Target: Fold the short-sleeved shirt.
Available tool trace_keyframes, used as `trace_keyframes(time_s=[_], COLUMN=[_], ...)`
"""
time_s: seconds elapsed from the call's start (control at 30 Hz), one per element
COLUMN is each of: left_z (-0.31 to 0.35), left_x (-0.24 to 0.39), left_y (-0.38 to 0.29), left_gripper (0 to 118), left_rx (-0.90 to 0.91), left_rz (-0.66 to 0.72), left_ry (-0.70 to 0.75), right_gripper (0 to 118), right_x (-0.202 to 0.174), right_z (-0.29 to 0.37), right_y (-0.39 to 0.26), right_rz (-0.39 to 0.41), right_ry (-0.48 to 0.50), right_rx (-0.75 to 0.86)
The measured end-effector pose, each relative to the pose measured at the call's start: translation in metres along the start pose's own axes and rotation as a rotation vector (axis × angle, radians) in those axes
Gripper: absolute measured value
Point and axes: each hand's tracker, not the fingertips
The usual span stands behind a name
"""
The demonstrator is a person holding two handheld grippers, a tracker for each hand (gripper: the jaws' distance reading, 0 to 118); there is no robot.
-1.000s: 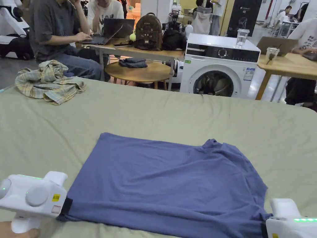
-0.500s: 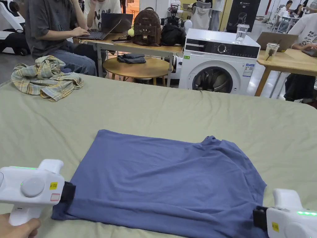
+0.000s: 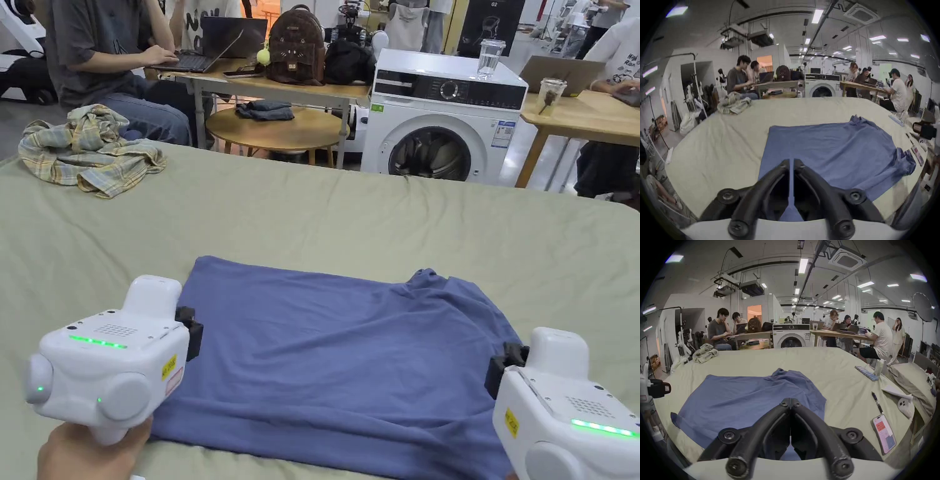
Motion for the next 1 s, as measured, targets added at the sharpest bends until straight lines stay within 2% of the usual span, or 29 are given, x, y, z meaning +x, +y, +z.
trace_keyframes(time_s=[0.27,0.33,0.53,0.6,0.63,0.7,0.73,0.8,0.83,0.87,0.93,1.0], left_z=[0.003,0.001,-0.01,-0.021,-0.024,-0.032,-0.036,-0.047,-0.053,-0.059,-0.07,-0.069], left_x=[-0.005,-0.014,-0.056,-0.067,-0.071,-0.082,-0.087,-0.093,-0.095,-0.095,-0.093,-0.089], left_y=[-0.004,-0.007,-0.016,-0.023,-0.026,-0.033,-0.036,-0.044,-0.048,-0.052,-0.064,-0.063], left_gripper=[0,0,0,0,8,38,47,50,56,57,57,57], left_rx=[-0.08,-0.145,-0.358,-0.479,-0.525,-0.57,-0.585,-0.617,-0.629,-0.653,-0.725,-0.692], left_rz=[0.033,0.035,0.131,0.103,0.104,0.137,0.171,0.211,0.216,0.221,0.199,0.186], left_ry=[0.015,0.029,0.007,0.027,0.041,0.038,0.034,0.047,0.047,0.052,0.043,0.049], right_gripper=[0,0,0,0,0,0,0,0,0,0,0,0], right_x=[-0.012,-0.016,-0.017,-0.018,-0.018,-0.019,-0.02,-0.02,-0.02,-0.02,-0.019,-0.018], right_z=[-0.004,-0.008,-0.017,-0.02,-0.021,-0.022,-0.021,-0.022,-0.023,-0.023,-0.024,-0.023], right_y=[-0.006,-0.008,-0.013,-0.015,-0.017,-0.019,-0.02,-0.022,-0.023,-0.024,-0.025,-0.025], right_rz=[0.021,0.048,0.065,0.077,0.079,0.082,0.084,0.083,0.085,0.087,0.089,0.096], right_ry=[0.013,0.009,0.021,0.022,0.024,0.028,0.027,0.028,0.027,0.027,0.026,0.024], right_rx=[-0.039,-0.062,-0.111,-0.128,-0.134,-0.146,-0.149,-0.16,-0.164,-0.169,-0.175,-0.184])
